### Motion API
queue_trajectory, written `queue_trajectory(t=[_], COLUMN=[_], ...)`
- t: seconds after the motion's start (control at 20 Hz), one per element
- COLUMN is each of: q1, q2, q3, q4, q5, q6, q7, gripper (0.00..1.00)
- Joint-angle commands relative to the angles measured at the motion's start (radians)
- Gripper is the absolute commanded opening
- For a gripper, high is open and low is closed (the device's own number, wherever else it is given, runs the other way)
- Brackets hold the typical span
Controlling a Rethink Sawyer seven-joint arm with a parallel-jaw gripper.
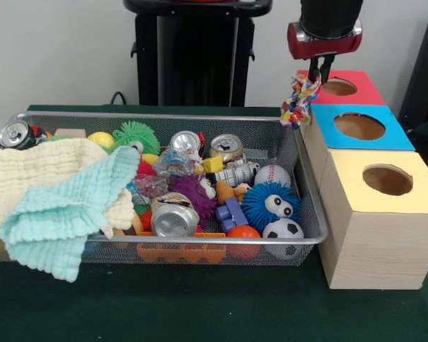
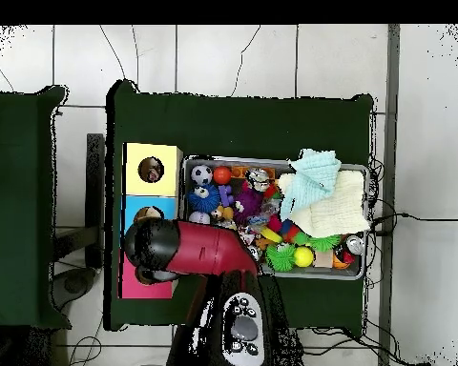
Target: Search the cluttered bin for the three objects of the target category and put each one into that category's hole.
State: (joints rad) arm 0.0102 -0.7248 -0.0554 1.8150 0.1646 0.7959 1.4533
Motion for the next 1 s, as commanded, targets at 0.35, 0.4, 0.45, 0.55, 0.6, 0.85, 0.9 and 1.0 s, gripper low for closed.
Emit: queue_trajectory(t=[0.35,0.4,0.45,0.55,0.6,0.85,0.9,1.0], q1=[-0.011,-0.012,-0.012,-0.011,-0.011,-0.012,-0.008,-0.002], q2=[0.031,0.032,0.033,0.034,0.034,0.041,0.043,0.047], q3=[-0.021,-0.021,-0.022,-0.024,-0.025,-0.025,-0.025,-0.023], q4=[-0.260,-0.270,-0.275,-0.291,-0.302,-0.345,-0.351,-0.357], q5=[-0.023,-0.021,-0.020,-0.020,-0.021,-0.019,-0.017,-0.011], q6=[0.233,0.248,0.257,0.277,0.293,0.347,0.355,0.355], q7=[0.223,0.223,0.225,0.227,0.229,0.241,0.250,0.261], gripper=[0.00,0.00,0.00,0.00,0.00,0.00,0.00,0.00])
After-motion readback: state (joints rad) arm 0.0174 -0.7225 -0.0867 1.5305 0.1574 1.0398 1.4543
